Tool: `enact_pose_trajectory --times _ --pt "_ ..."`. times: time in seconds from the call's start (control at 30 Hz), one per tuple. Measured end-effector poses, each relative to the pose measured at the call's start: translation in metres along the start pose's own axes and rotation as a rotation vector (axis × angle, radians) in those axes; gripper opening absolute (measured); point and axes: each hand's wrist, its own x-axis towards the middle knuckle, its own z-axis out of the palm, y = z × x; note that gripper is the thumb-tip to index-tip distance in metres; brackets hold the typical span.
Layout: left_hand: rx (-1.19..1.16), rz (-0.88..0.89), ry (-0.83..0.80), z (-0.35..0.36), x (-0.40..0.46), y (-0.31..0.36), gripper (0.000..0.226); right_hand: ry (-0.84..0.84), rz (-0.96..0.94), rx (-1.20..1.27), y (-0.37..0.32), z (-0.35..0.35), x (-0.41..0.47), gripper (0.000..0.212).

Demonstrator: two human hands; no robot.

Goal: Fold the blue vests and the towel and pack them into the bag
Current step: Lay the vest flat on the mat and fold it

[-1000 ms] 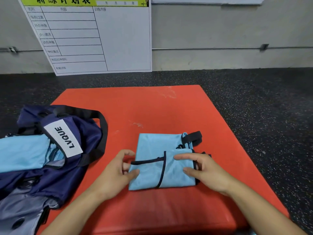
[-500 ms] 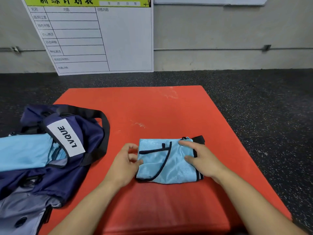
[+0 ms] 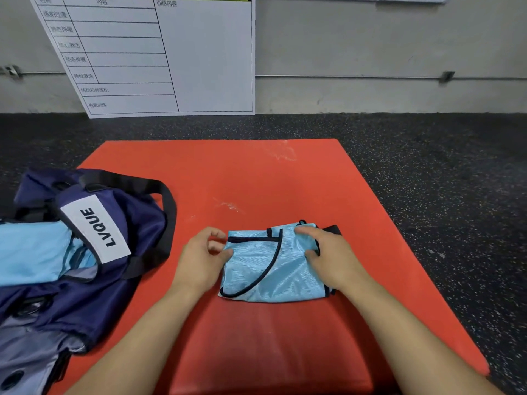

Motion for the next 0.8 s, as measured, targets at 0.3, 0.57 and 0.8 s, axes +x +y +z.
enact_pose_trajectory --times 0.3,0.57,0.8 --pt "0.576 0.631 0.228 0.011 -0.032 0.033 0.028 0.342 -0.222 -0.405 -0.027 0.025 -0.008 0.058" --pt "0.876 0.614 -0.061 0.041 -0.045 -0.028 0.058 0.151 -0.127 -0.463 -0.028 0.085 -0.014 0.069" --pt "0.895 0.533 -0.089 0.044 -0.040 -0.029 0.060 0.035 -0.146 -0.475 -0.026 0.088 -0.008 0.076"
